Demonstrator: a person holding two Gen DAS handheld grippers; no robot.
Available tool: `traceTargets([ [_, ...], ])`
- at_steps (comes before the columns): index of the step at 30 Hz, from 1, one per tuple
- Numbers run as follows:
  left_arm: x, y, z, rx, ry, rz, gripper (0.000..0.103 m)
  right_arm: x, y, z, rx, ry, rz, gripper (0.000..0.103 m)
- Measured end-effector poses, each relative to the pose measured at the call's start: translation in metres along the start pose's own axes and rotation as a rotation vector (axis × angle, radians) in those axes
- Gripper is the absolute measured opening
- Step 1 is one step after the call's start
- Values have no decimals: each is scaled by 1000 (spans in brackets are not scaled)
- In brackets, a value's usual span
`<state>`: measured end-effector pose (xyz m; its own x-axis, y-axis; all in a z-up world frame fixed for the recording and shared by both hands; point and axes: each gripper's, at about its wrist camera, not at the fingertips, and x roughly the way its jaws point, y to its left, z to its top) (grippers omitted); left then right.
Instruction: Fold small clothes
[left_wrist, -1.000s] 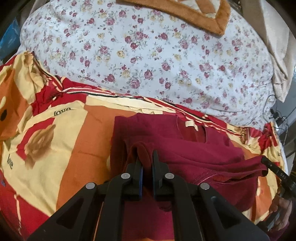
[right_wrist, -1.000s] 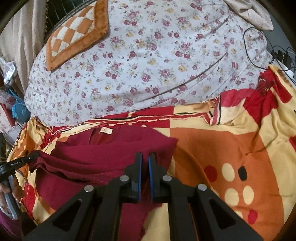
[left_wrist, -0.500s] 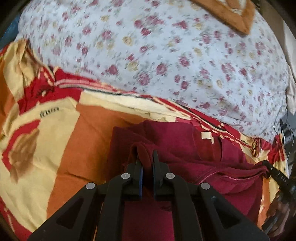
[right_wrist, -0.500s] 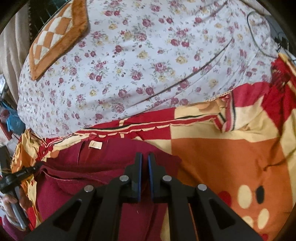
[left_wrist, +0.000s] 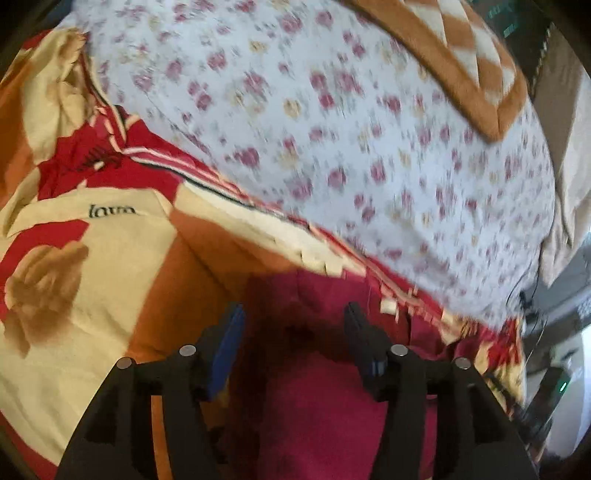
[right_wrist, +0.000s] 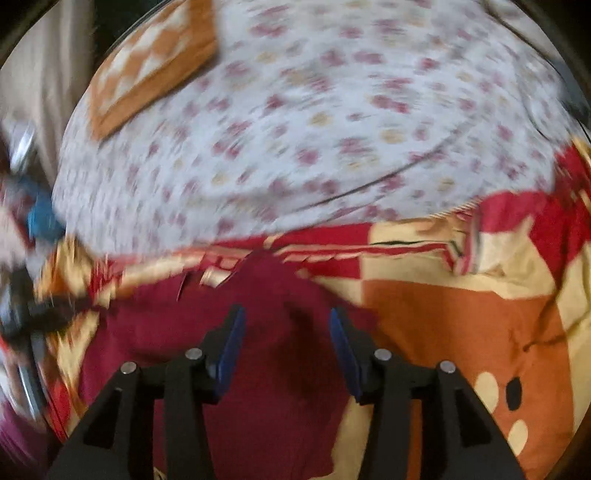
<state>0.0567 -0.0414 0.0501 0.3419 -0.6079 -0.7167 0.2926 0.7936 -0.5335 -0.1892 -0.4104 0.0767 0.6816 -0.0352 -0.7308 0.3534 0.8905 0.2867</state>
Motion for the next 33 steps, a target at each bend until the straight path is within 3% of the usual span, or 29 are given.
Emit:
traceTargets([
  [3,4,4,1,-24,35,17,47,27,29,-3,-136,65,-28,50],
  [5,2,-2,-5,1,41,34,47,63,40,-1,-199,126,-127,50],
  [7,0,-7,-11,19,48,40,47,92,35,2,-173,157,-202,49],
  [9,-2,-12,-19,43,65,36,47,104,19,8,-86,148,-186,49],
  [12,-4,-14,-31,87,83,54,47,86,9,13,-10,107,-146,50],
  [16,-10,-4,-49,106,102,49,47,34,-4,1,31,78,-115,51],
  [22,-26,10,-83,135,155,17,47,-25,-11,-47,29,125,-46,51],
  [28,-37,12,-115,186,216,-72,47,-35,3,-92,37,169,62,51],
  [30,-37,7,-119,216,215,-70,42,-21,6,-100,44,204,63,49],
  [32,-34,3,-121,260,201,-23,16,-13,11,-104,33,214,53,33],
  [33,-33,2,-121,275,193,3,12,-14,14,-106,13,205,35,24],
])
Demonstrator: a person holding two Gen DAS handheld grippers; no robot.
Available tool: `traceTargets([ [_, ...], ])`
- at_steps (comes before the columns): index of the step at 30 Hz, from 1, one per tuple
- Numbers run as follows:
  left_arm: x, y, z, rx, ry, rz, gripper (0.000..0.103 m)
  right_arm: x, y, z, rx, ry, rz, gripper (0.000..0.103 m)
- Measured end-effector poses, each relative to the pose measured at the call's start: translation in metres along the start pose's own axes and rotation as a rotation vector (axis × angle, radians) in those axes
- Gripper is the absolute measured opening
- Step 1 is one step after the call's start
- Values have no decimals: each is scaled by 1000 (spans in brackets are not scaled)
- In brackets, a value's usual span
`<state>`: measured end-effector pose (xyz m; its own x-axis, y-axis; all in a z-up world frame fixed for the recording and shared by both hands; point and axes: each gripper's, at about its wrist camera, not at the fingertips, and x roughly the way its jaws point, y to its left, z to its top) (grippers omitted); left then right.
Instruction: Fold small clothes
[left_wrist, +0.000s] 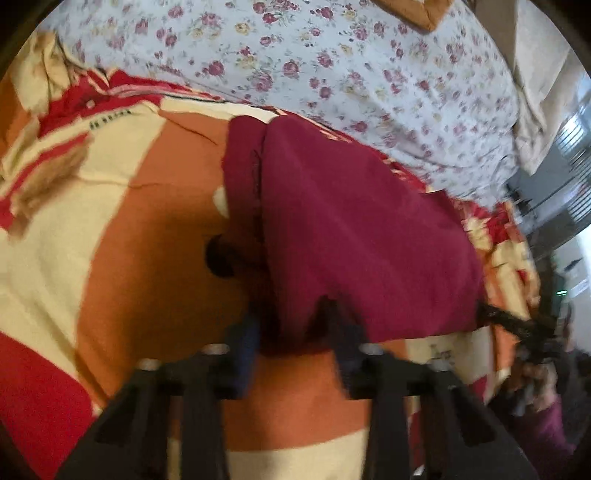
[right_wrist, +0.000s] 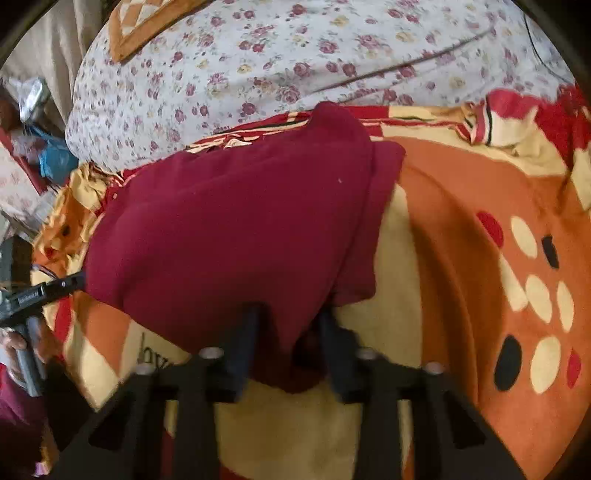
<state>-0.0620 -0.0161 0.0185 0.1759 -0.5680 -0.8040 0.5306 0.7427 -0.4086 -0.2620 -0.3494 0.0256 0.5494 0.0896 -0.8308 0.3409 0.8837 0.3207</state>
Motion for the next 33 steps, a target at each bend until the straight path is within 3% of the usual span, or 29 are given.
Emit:
traceTargets([
  [1,0,0,0,0,-3,2,9,-4,4,0,-27,-15,-17,14],
  [4,-8,4,-1,-7,-13,6,0,-25,8,1,-58,-52,-36,10],
  [8,-7,8,-13,-2,-8,27,0,-47,2,0,-72,-73,-73,7],
  [12,-5,10,-15,-31,-8,31,0,-26,-7,-12,-53,-4,-104,7],
  [14,-13,7,-13,-29,-16,33,0,-28,-8,-11,-39,-9,-88,8],
  [18,-30,-9,-5,47,-69,118,4,-51,-7,3,-11,-67,-106,35],
  [20,-34,-17,4,70,-99,134,12,-58,-4,20,-17,-109,-100,46],
  [22,-32,-24,17,65,-119,123,15,-53,-3,42,-7,-139,-125,78],
  [23,-29,-27,24,64,-122,120,17,-48,-4,54,-6,-154,-135,80],
  [27,-10,-27,51,45,-129,146,19,-9,-12,106,-11,-150,-213,80],
  [31,16,-17,68,10,-110,199,19,33,-15,142,-38,-121,-209,76],
  [32,21,-16,69,8,-103,215,19,42,-14,148,-58,-110,-214,70],
  [33,26,-15,70,4,-91,227,19,51,-11,151,-86,-90,-224,34],
])
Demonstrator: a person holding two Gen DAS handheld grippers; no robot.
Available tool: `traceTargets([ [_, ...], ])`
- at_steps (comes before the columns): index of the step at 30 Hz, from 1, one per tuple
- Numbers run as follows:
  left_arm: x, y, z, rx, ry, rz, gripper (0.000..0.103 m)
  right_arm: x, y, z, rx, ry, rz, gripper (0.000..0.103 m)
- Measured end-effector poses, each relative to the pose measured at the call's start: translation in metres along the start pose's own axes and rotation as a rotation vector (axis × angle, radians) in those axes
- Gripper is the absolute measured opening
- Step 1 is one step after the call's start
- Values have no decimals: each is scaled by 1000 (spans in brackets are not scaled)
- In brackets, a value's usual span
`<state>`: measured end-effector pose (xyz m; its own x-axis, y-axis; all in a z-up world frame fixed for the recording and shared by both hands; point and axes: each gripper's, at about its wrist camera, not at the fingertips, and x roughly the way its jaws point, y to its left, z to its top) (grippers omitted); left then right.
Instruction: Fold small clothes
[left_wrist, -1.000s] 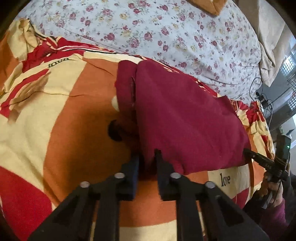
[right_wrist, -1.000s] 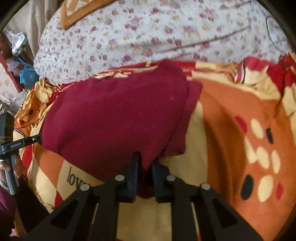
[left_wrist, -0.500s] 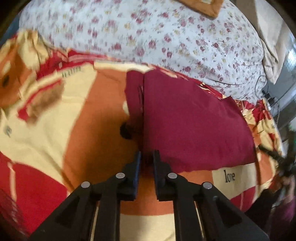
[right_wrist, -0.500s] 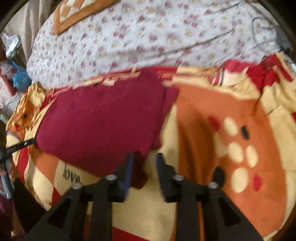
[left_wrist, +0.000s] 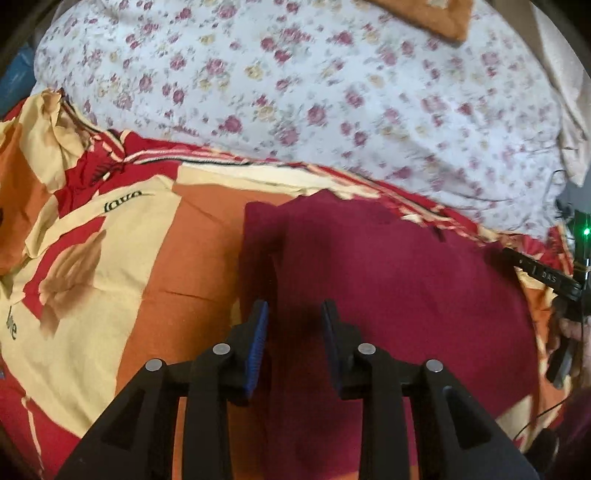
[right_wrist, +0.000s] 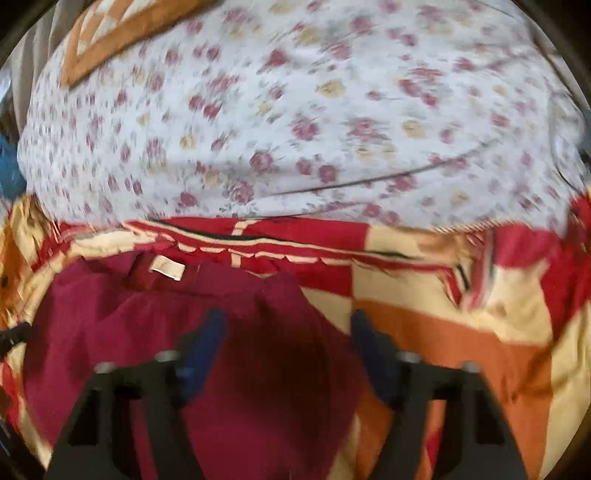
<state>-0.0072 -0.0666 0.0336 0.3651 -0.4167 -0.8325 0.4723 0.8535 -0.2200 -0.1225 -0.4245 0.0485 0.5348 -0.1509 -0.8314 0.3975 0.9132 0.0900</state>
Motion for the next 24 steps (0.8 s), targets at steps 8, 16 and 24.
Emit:
traceTargets([
  [8,19,-1,-3,11,1,33,21,38,-11,9,-31,14,-179,7],
  [16,20,-4,-4,11,-10,47,22,8,-16,3,65,-22,-140,34],
  [24,19,-6,-8,5,-24,65,22,-41,56,-16,-82,-45,109,34],
])
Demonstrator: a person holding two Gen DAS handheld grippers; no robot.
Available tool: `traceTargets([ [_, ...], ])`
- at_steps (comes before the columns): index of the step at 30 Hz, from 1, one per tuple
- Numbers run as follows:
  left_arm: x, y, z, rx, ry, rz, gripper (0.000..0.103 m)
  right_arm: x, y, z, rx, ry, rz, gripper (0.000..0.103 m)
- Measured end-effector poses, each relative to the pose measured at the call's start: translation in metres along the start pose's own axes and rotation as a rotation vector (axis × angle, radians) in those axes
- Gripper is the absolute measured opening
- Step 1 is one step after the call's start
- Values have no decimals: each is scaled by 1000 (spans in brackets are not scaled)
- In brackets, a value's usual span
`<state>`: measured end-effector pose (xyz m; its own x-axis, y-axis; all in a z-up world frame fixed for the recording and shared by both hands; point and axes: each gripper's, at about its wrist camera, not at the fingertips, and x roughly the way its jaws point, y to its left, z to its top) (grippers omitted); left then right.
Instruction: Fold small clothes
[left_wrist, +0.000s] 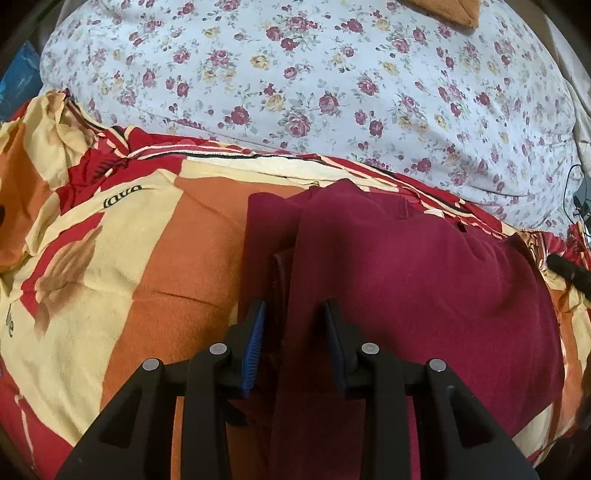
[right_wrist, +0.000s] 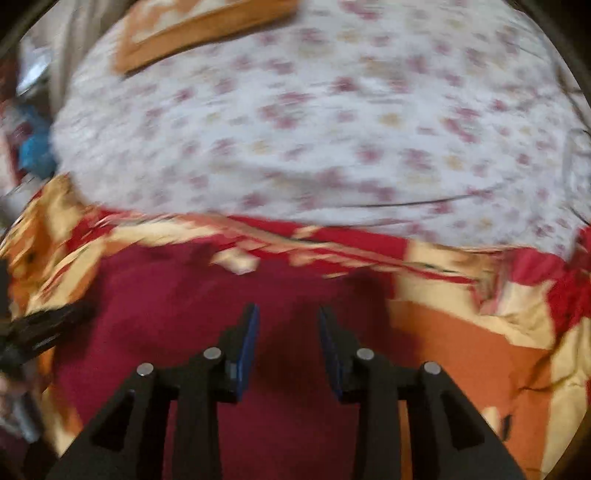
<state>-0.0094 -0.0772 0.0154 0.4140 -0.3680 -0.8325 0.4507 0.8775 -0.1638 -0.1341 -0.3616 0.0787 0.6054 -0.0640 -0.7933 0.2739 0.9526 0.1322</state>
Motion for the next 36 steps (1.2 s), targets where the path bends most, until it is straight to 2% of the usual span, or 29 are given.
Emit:
traceTargets([
  [2,0,0,-1,3,0,2,22,14,26,-4,-23,28,46,34],
  [7,0,-1,-2,15,-3,8,22,57,61,-7,-16,77,74,34],
  [10,0,-2,-2,13,-7,12,22,86,73,-7,-53,93,15,34],
  [13,1,-2,-3,8,-7,7,22,96,69,-1,-22,74,-7,36],
  [17,1,1,-2,-1,-3,-8,23,86,62,-1,22,69,-3,36],
  [24,2,4,-4,-40,9,-35,27,48,68,-20,-13,32,39,36],
  [28,1,3,-5,-34,9,-31,29,60,72,-35,-31,68,43,37],
  [30,-1,3,-6,-35,14,-35,30,60,72,-38,-24,49,43,37],
  [36,-16,16,-8,-99,17,-123,31,52,70,-33,12,47,82,37],
])
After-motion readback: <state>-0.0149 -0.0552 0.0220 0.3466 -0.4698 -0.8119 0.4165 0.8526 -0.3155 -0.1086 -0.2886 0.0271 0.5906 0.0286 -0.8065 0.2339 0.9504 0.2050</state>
